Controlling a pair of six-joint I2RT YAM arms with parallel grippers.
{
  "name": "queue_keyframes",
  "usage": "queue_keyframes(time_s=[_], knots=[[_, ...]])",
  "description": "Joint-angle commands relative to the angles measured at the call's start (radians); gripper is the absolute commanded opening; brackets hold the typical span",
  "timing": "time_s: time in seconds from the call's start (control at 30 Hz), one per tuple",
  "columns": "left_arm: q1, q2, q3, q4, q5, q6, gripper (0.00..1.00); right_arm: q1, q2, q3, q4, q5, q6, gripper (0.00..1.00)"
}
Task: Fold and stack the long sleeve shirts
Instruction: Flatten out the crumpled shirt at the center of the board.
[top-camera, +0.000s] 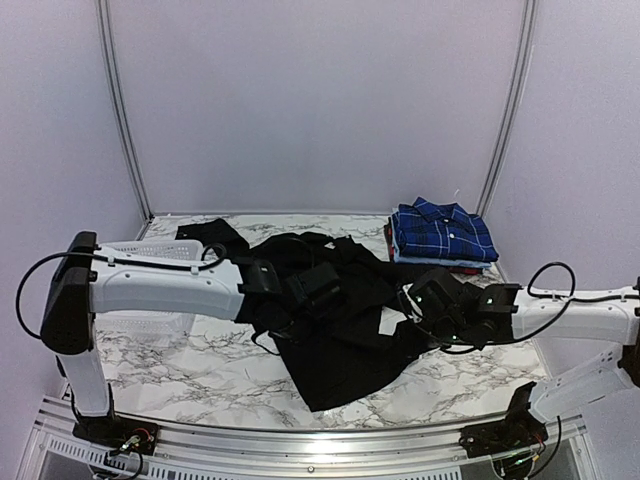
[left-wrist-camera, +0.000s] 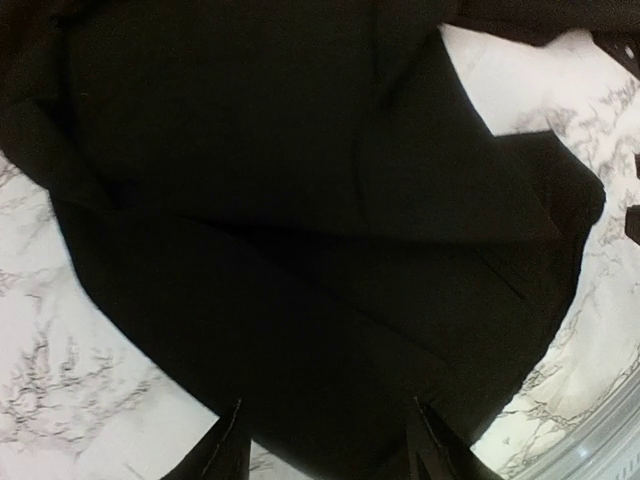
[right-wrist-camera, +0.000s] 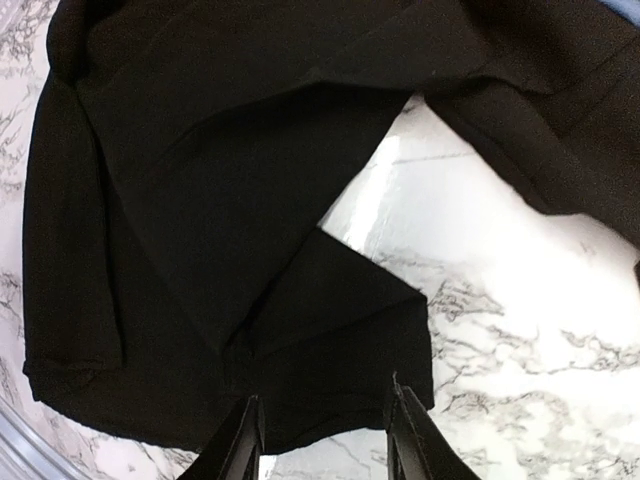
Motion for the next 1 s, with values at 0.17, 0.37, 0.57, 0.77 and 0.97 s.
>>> queue_keyframes(time_s=[0.17, 0.37, 0.57, 0.77, 0.97], knots=[[-0.116, 0.254, 0.168, 0.048, -0.015, -0.116, 0.46, 0.076, -0.069, -0.028, -0.055, 0.051, 0.158, 0.35], [-0.131, 0.312, 0.183, 0.046, -0.009, -0.167, 0.44, 0.081, -0.112, -0.037, -0.088, 0.049, 0.183, 0.35], [-0.147, 0.346, 0.183, 0.046, -0.001, -0.198, 0.41, 0.082, -0.092, -0.037, -0.087, 0.033, 0.177, 0.34], [-0.161, 0.321, 0.154, 0.046, -0.025, -0.238, 0.21, 0.094, -0.06, -0.03, -0.08, 0.027, 0.157, 0.33], [-0.171, 0.233, 0.084, 0.046, -0.048, -0.279, 0.07, 0.12, -0.004, -0.017, -0.052, 0.015, 0.133, 0.33]])
